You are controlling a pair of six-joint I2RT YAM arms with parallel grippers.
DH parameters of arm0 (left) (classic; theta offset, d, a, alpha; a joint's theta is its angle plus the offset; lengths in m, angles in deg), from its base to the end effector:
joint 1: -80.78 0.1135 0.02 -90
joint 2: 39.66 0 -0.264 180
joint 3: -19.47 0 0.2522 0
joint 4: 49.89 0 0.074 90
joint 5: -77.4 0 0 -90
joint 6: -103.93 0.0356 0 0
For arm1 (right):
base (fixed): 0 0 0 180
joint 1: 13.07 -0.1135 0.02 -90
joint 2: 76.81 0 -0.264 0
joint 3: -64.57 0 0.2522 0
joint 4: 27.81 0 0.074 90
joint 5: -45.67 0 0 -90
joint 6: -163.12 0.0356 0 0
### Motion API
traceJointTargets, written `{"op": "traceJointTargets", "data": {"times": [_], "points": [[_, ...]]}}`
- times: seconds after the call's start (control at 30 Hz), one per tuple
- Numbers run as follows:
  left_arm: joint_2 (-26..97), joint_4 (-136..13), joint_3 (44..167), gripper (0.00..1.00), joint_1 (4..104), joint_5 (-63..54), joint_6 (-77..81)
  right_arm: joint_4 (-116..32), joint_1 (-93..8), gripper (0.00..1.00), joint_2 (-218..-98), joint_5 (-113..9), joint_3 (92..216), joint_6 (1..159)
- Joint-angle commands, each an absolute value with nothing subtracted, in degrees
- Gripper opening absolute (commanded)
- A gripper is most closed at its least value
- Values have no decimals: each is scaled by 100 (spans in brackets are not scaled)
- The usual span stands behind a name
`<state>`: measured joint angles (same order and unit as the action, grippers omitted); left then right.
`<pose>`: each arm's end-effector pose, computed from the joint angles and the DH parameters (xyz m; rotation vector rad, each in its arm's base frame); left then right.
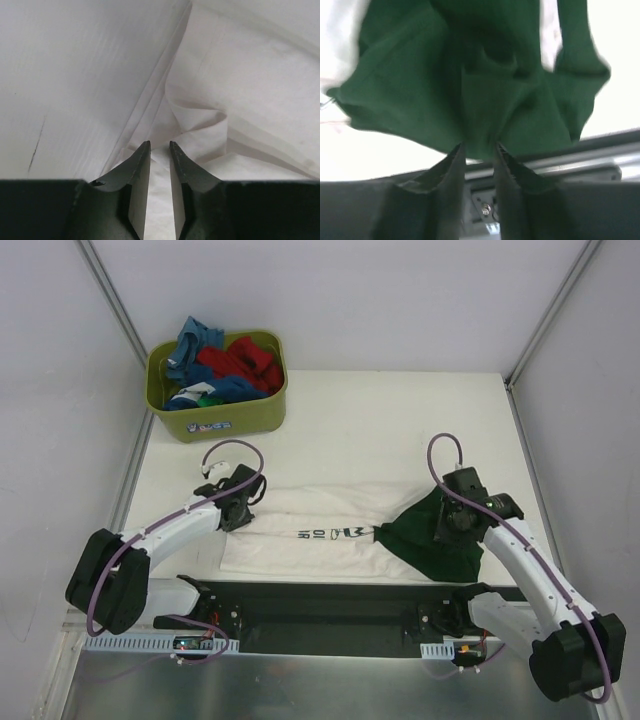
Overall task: Fold and stack the t-shirts
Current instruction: Fold the other side of the tshirt into a rectangle
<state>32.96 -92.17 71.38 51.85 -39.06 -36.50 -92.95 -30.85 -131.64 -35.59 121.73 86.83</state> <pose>0.2047 -0.0950 0.1819 -0.6029 2.4215 0.0687 0.1634 0.0467 0.2424 -0.0451 2.6447 -0.0210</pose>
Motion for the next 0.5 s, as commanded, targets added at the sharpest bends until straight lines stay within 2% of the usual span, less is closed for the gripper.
{"op": "traceJointTargets", "data": {"times": [0.0, 0.07, 0.1, 0.17, 0.2, 0.27, 0.33, 0.47], "points": [[2979, -9494, 7111, 27, 5133, -3661, -3713, -10351, -3109, 37, -13087, -3608, 11938, 9500], [2663, -9608, 7120, 32, 5133, -3563, -3652, -10633, -3109, 52, -12946, -3353, 12025, 9509], [2539, -9635, 7137, 37, 5133, -3537, -3625, -10730, -3109, 69, -12789, -3256, 12217, 9500], [2267, -9722, 7146, 48, 5133, -3501, -3573, -10845, -3109, 80, -12621, -3054, 12455, 9387], [2031, -9732, 7181, 65, 5133, -3475, -3546, -10811, -3118, 88, -12464, -3027, 12561, 9325], [1783, -9714, 7242, 80, 5133, -3379, -3476, -10488, -3118, 99, -12322, -3087, 12842, 9106], [1782, -9679, 7365, 99, 5133, -3343, -3467, -10153, -3109, 97, -12295, -3280, 12966, 8781], [2368, -9486, 7725, 99, 5133, -3055, -3300, -8907, -3109, 97, -12759, -4306, 13036, 8323]]}}
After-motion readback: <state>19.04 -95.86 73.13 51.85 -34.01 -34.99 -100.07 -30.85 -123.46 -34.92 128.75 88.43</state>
